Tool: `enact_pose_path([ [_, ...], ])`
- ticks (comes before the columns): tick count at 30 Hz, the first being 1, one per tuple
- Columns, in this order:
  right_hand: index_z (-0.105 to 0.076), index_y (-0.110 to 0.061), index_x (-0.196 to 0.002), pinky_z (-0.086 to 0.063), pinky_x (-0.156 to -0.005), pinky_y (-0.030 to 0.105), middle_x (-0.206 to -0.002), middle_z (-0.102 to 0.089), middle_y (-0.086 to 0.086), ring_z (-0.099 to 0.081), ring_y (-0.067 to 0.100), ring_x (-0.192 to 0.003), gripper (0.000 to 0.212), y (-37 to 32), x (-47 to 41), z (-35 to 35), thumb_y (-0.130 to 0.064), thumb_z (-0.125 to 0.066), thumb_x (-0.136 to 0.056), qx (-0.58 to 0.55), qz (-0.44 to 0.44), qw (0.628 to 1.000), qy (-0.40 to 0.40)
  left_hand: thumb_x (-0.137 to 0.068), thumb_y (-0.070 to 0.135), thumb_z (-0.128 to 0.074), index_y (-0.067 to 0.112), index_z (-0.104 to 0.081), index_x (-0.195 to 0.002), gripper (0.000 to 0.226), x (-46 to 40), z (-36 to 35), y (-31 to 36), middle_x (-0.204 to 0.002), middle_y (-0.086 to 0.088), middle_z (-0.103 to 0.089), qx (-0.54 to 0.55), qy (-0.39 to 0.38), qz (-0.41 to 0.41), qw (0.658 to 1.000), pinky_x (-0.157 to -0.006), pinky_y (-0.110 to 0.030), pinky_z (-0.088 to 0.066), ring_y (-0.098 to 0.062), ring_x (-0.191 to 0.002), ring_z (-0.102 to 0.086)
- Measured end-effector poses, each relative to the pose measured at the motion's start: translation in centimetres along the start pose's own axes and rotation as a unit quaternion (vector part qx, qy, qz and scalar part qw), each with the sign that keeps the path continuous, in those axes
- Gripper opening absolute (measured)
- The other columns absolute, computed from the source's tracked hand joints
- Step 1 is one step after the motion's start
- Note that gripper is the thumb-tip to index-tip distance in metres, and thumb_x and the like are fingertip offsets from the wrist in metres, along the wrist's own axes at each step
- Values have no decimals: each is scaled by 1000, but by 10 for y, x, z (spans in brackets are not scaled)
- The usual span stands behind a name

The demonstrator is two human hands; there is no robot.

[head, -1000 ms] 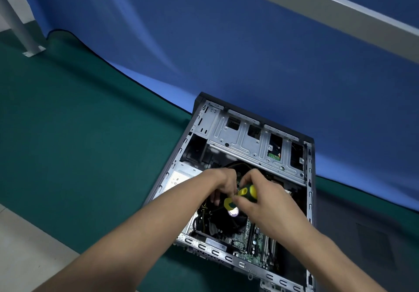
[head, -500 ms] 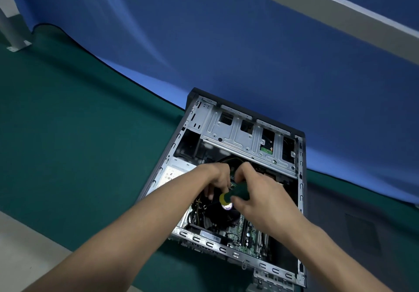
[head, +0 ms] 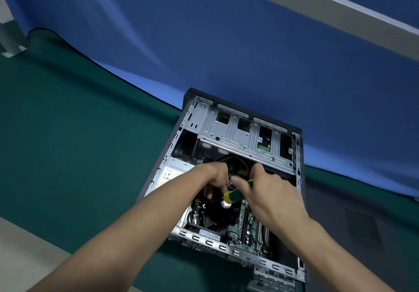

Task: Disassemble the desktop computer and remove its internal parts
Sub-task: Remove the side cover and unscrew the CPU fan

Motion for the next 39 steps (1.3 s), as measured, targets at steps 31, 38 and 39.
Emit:
enact_pose_path([
  [31,-57,-27,-89,-35,-55,27,-75,-59,-9,-55,16,-69,21,52,21,8,-45,-58,-79,-76,-21,996,-43,-90,29,-59,21,-60,-124,35,16,-27,-10,-126,-4,-61,-66,165,1,984,-93,-27,-44,-22,-114,-56],
  [38,-66,-22,-79,-36,-52,27,-61,-67,0,-51,13,-51,18,134,60,-16,-39,-61,-86,-435,-172,881,69,-95,27,-46,19,-62,-119,30,44,-37,11,-118,-4,-65,-31,297,50,953,-87,-30,-46,-24,-105,-59],
  [39,-67,-16,-82,-36,-54,29,-63,-68,2,-49,15,-53,22,142,64,-22,-36,-60,-88,-523,-203,824,76,-94,27,-47,20,-59,-124,32,46,-41,16,-119,-4,-64,-47,306,60,949,-86,-31,-47,-24,-106,-59],
])
Point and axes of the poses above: each hand's wrist, its own x-axis away from the middle knuckle, its own z-axis out of the back of the hand, y = z × x, the point moved 2 cm from there along -x, towards the middle knuckle
